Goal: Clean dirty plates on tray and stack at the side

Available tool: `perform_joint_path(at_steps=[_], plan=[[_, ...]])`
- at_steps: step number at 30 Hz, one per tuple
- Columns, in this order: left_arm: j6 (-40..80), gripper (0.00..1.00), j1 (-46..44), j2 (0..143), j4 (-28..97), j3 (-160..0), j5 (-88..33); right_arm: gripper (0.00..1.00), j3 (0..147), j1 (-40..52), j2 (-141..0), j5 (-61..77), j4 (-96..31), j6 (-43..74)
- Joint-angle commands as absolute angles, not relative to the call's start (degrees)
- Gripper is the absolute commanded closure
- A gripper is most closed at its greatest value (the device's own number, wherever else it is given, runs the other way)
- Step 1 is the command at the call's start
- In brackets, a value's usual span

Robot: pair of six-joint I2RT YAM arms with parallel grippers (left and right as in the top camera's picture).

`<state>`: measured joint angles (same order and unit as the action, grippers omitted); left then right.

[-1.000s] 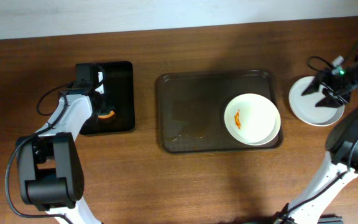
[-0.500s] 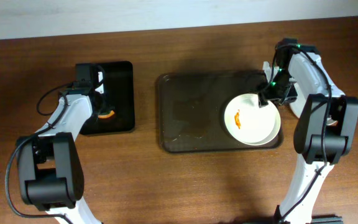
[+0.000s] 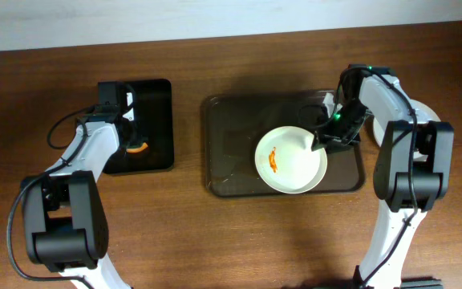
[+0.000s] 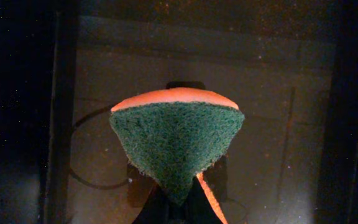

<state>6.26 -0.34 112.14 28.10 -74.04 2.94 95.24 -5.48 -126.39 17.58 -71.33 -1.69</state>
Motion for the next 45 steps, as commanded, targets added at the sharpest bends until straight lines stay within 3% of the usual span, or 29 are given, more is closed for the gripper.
perform_joint_path(at_steps=[1, 6, 9, 10, 13, 21, 25, 29, 33, 40, 45], plan=[[6.0, 1.0, -0.4, 112.6, 28.1, -74.1, 2.3, 0.6, 96.3, -5.5, -126.2, 8.8, -75.1, -1.5], [6.0, 1.0, -0.4, 112.6, 28.2, -74.1, 2.3, 0.61, 88.4, -3.3, -126.2, 11.9, -68.7, -1.4], [6.0, 1.0, -0.4, 112.6, 28.1, -74.1, 2.3, 0.92, 86.5, -2.8, -126.2, 11.9, -65.5, 3.0], [6.0, 1.0, -0.4, 112.6, 28.1, -74.1, 2.3, 0.96, 86.5, -2.7, -126.2, 12.0, -64.7, 5.1], [6.0, 1.0, -0.4, 112.6, 28.1, -74.1, 2.2, 0.96, 86.5, -2.4, -126.2, 15.3, -61.2, 14.6], [5.9, 1.0, -0.4, 112.7, 17.0, -74.1, -6.9, 0.96, 84.5, 8.2, -126.2, 13.3, -52.4, 14.7], [5.5, 1.0, -0.4, 119.3, 14.4, -74.1, -6.6, 0.96, 82.1, 11.9, -126.3, 12.6, -50.3, 14.7], [5.5, 1.0, -0.4, 121.2, 14.6, -74.6, -6.7, 0.96, 82.0, 11.9, -126.3, 12.6, -50.2, 14.7], [5.5, 1.0, -0.4, 110.9, 17.0, -75.6, -6.6, 0.96, 81.9, 11.9, -126.3, 12.2, -50.1, 14.7], [5.5, 1.0, -0.4, 121.9, 19.4, -75.1, -6.4, 0.96, 81.9, 11.9, -126.3, 12.2, -50.2, 15.1], [5.5, 1.0, -0.3, 116.8, 23.8, -79.2, -6.4, 0.96, 81.9, 11.9, -126.3, 11.9, -50.3, 15.1]])
